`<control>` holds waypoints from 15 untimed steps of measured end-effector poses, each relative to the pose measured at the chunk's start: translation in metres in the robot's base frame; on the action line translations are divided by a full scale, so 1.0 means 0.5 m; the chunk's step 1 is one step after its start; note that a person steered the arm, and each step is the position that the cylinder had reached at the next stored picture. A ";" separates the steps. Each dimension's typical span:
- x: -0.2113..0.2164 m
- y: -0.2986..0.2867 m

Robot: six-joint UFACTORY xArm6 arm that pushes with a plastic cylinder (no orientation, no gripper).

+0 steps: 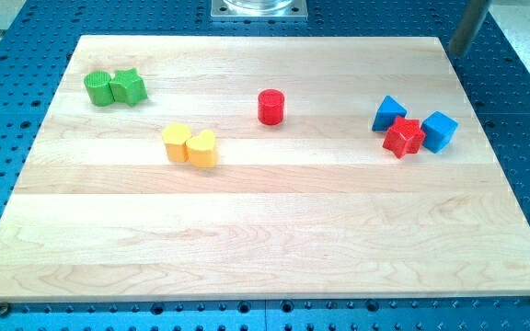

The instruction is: Move the blue triangle above the blue cube

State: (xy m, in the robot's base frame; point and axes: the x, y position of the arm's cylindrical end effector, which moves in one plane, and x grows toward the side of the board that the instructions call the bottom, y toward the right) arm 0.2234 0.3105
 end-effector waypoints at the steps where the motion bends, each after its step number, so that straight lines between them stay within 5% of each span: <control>1: 0.079 -0.113; 2: 0.125 -0.141; 5: 0.463 -0.037; 12: 0.363 -0.305; 15: 0.120 -0.266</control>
State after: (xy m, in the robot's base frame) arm 0.2835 0.1774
